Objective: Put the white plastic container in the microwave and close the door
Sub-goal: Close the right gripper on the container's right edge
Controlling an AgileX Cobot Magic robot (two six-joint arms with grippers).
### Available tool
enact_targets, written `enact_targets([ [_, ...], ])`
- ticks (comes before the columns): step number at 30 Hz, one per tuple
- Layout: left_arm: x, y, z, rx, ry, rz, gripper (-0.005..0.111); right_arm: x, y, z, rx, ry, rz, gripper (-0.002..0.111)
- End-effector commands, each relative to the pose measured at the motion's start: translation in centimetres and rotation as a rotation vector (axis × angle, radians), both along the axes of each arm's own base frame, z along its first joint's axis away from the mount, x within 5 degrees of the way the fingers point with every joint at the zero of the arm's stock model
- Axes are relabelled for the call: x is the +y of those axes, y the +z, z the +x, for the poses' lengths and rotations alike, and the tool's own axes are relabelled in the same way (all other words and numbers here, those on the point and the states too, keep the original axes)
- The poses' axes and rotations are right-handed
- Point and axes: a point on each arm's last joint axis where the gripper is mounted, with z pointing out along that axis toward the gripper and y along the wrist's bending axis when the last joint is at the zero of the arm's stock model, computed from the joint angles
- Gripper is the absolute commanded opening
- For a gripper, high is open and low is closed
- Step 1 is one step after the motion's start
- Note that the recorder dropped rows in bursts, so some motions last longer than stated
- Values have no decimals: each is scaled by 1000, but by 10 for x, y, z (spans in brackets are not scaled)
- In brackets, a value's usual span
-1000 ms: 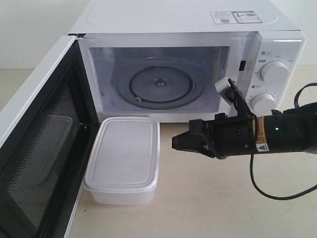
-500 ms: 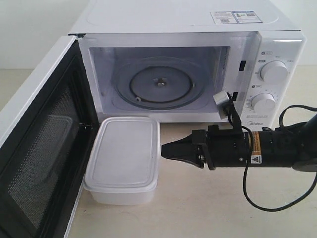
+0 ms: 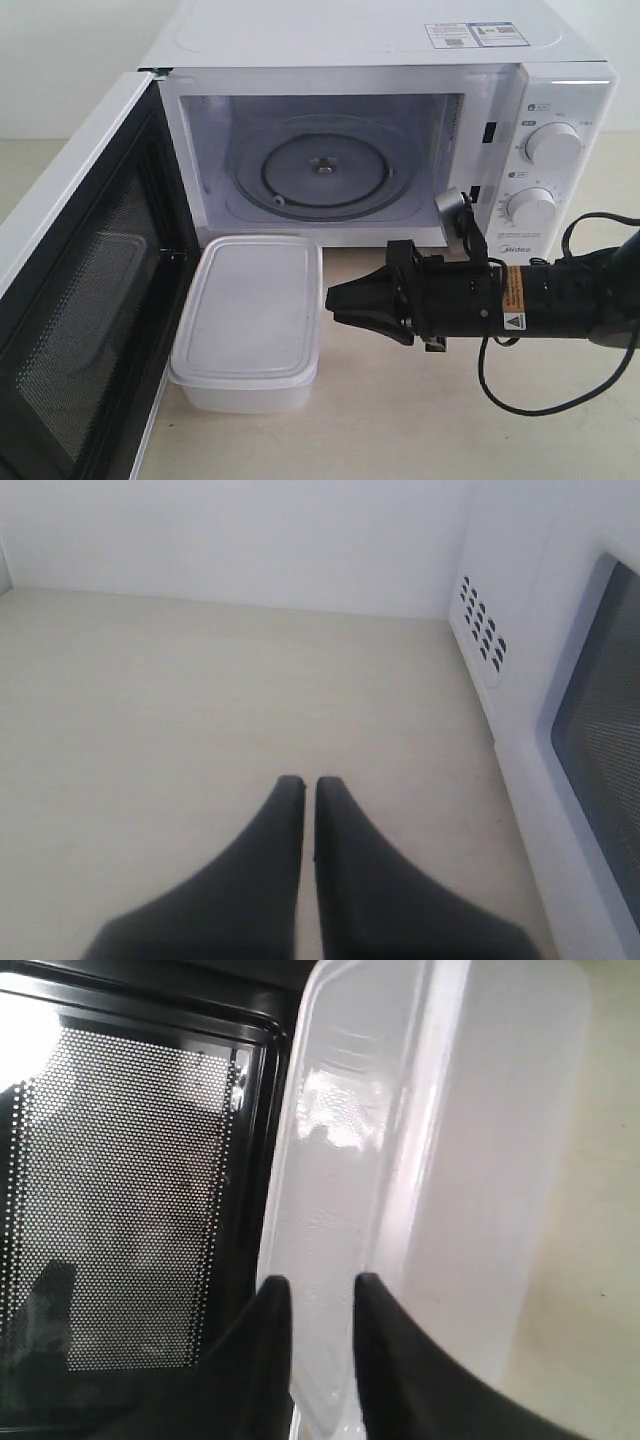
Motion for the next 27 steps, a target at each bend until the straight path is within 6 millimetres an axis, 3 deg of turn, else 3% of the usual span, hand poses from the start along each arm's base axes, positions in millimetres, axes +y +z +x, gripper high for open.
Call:
enact_targets([
  [1,0,0,0,-7,-1,-1,4,-4,-5,2,85,-38,-41,48],
  [3,0,0,0,-7,-1,-1,4,-5,-8,2,93,-45,-81,58],
  [10,0,0,0,-7,-1,-1,4,-4,-8,1,149,-56,-57,59],
  [12,0,0,0,-7,-1,-1,4,-4,-7,1,166,-61,-53,58],
  [15,0,0,0,-7,-1,-1,4,10,-4,1,112,18,-76,48],
  [18,0,0,0,-7,-1,-1,4,24,0,8,119,72,-124,57],
  [27,0,0,0,-7,-1,-1,4,30,5,22,141,84,-200,47],
])
